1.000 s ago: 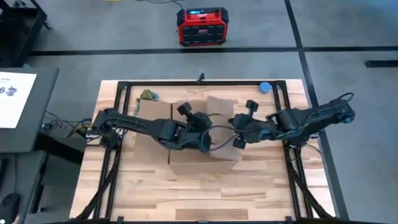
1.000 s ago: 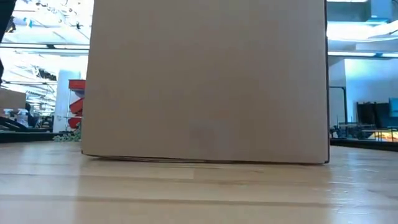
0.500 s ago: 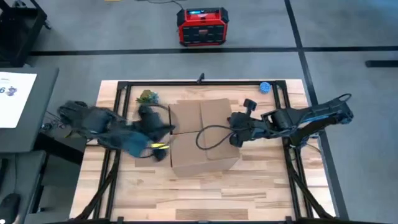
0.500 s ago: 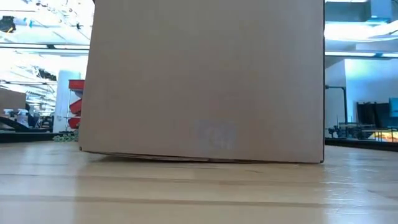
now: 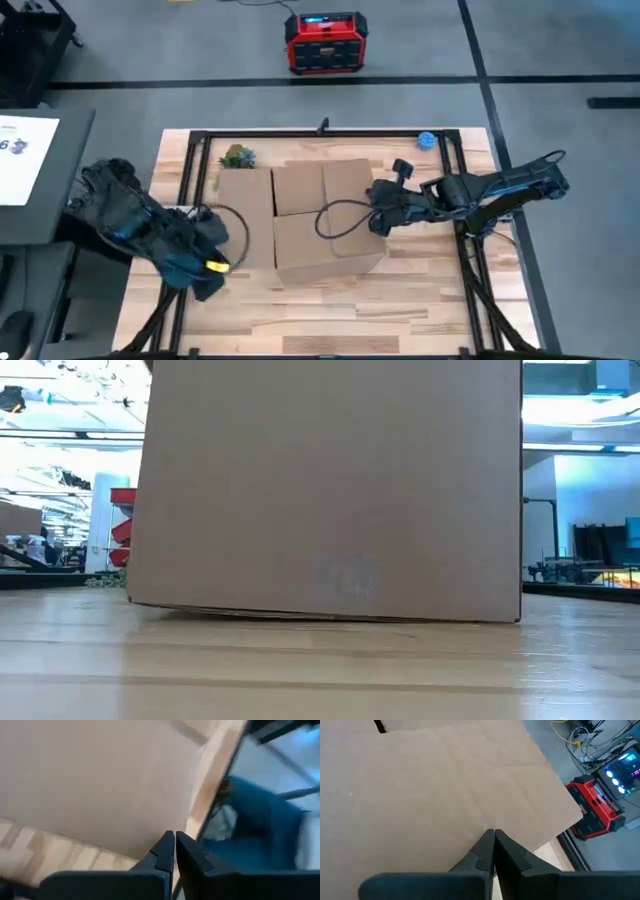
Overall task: Wrap mug
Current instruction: Close the brown cardboard box
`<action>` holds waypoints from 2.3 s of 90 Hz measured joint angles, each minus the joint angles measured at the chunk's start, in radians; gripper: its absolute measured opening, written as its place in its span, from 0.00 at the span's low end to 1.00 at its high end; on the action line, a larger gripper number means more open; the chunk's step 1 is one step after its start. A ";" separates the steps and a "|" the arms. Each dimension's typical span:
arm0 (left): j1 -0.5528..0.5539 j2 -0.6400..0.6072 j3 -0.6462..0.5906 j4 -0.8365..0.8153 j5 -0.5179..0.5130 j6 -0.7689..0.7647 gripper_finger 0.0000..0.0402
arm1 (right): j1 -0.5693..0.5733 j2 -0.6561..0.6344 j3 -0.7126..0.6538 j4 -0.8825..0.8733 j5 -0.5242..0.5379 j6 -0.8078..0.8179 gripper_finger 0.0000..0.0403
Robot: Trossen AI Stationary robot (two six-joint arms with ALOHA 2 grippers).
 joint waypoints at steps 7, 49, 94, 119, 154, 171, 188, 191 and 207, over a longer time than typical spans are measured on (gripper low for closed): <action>0.005 -0.006 -0.104 -0.011 0.040 0.004 0.00 | 0.001 0.000 0.000 0.000 -0.001 0.000 0.00; 0.008 -0.005 -0.481 -0.007 -0.195 0.104 0.00 | 0.002 0.000 -0.001 0.006 -0.013 0.000 0.00; 0.085 -0.010 -0.409 0.355 -0.681 0.429 0.00 | 0.023 0.010 -0.011 -0.095 -0.066 0.102 0.00; 0.076 -0.009 -0.238 0.327 -0.762 0.502 0.00 | 0.045 0.008 -0.008 -0.295 -0.110 0.244 0.00; 0.089 -0.006 -0.213 0.483 -0.761 0.665 0.00 | 0.100 0.005 -0.006 -0.326 -0.084 0.282 0.00; 0.066 -0.006 -0.159 0.477 -0.756 0.673 0.00 | 0.098 0.004 -0.005 -0.291 -0.071 0.276 0.00; 0.043 -0.007 -0.089 0.479 -0.766 0.696 0.00 | 0.098 0.004 -0.005 -0.198 -0.071 0.225 0.00; 0.043 -0.007 -0.083 0.479 -0.775 0.702 0.00 | 0.098 0.004 -0.005 -0.174 -0.071 0.213 0.00; 0.059 -0.005 -0.089 0.476 -0.802 0.709 0.00 | 0.098 0.006 -0.004 -0.043 -0.079 0.141 0.00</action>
